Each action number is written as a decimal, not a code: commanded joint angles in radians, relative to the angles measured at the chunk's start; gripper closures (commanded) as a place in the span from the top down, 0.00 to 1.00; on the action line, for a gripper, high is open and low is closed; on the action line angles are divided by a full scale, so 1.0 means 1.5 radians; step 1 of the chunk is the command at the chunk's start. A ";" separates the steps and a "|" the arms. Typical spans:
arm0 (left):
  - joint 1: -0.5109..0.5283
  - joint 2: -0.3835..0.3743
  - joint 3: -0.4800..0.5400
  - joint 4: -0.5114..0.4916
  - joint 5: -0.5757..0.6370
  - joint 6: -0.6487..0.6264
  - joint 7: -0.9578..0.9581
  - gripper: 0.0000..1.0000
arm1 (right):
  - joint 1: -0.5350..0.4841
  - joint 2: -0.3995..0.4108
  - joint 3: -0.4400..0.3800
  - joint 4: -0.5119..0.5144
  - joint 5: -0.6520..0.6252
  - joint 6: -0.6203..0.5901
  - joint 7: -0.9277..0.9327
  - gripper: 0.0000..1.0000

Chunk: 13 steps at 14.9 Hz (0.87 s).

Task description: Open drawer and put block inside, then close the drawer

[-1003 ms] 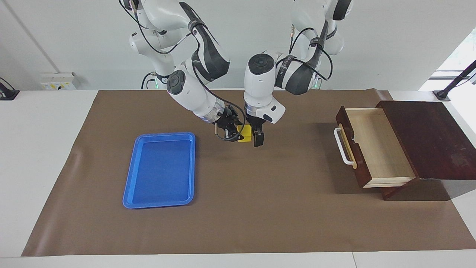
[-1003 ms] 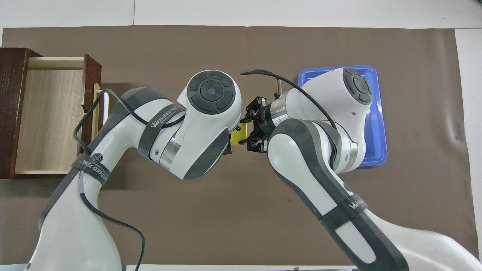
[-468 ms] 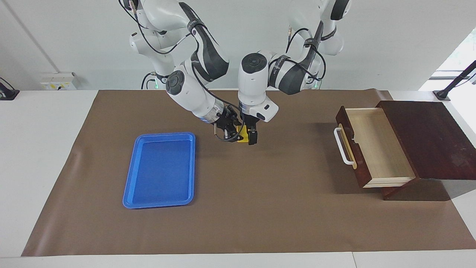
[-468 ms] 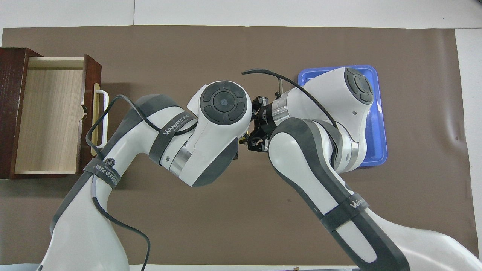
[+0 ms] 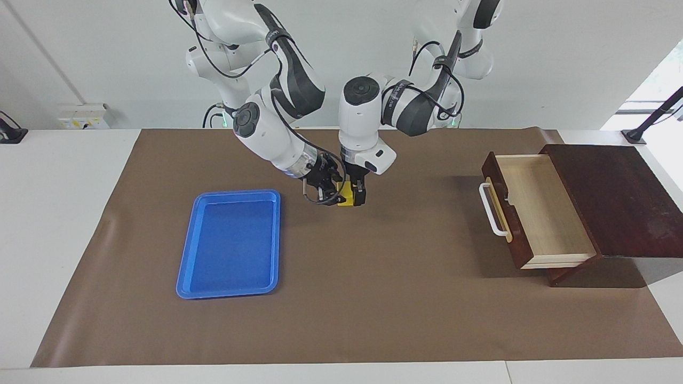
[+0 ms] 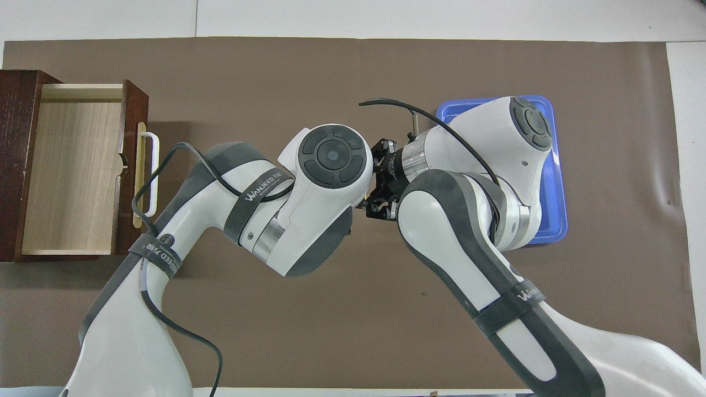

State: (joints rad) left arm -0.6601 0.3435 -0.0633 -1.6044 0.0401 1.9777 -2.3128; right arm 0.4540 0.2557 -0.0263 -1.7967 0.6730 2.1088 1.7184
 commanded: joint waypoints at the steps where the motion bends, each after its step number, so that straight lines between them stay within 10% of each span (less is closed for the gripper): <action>1: -0.012 -0.026 0.008 -0.035 0.005 0.020 0.000 0.35 | -0.016 -0.004 0.008 0.000 -0.007 0.003 0.010 0.00; 5: -0.012 -0.025 0.008 -0.035 0.005 0.028 0.005 0.01 | -0.016 -0.005 0.008 0.000 -0.007 0.003 0.010 0.00; 13: -0.012 -0.025 0.008 -0.035 0.005 0.028 0.005 0.00 | -0.018 -0.004 0.007 0.000 -0.007 0.004 0.009 0.00</action>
State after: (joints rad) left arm -0.6601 0.3433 -0.0620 -1.6044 0.0379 1.9856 -2.3063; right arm 0.4518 0.2552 -0.0251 -1.7962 0.6673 2.1135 1.7053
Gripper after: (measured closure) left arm 0.427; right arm 0.449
